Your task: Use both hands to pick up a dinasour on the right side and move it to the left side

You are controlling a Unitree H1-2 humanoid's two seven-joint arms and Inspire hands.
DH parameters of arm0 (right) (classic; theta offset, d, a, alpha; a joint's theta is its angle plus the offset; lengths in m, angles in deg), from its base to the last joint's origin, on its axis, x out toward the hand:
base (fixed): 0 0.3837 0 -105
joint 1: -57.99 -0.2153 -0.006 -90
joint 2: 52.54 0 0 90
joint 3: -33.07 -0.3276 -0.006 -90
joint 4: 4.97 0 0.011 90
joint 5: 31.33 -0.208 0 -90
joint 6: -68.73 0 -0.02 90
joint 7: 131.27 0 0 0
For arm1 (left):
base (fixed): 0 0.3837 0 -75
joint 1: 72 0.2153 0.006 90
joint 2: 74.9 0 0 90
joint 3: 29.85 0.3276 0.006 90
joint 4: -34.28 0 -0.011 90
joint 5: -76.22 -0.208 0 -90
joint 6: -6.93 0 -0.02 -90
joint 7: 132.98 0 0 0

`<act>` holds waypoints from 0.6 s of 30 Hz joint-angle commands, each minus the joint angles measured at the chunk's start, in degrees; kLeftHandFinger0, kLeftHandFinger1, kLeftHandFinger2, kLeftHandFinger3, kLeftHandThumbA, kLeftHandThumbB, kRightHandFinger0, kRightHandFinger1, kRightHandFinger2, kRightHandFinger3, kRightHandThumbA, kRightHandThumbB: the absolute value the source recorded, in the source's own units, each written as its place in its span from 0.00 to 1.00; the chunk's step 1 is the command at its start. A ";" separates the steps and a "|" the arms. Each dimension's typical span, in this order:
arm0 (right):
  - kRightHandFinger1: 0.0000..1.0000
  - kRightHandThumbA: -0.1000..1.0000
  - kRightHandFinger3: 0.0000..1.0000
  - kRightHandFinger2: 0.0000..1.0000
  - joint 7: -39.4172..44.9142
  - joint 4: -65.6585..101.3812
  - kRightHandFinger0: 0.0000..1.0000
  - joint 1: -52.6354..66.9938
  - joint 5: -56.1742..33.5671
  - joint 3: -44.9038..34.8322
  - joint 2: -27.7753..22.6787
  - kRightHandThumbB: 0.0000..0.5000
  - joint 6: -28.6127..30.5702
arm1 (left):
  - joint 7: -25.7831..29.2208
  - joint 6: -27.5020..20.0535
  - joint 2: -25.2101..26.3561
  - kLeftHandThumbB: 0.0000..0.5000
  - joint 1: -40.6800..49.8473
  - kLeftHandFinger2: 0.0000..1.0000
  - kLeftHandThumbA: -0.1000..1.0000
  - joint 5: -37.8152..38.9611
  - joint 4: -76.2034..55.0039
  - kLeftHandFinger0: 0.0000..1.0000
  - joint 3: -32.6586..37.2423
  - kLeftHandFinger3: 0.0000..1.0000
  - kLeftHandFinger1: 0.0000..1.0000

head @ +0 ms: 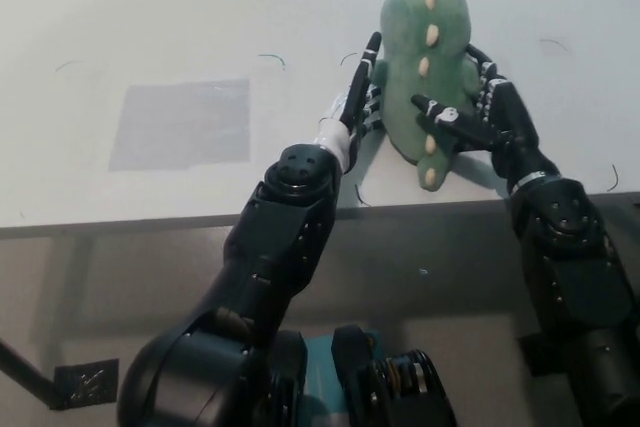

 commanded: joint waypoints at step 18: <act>1.00 1.00 1.00 1.00 -0.01 -10.09 1.00 -7.58 3.92 7.44 11.08 0.53 4.62 | -6.34 4.61 6.17 0.66 14.13 1.00 1.00 1.81 -25.20 1.00 0.85 1.00 1.00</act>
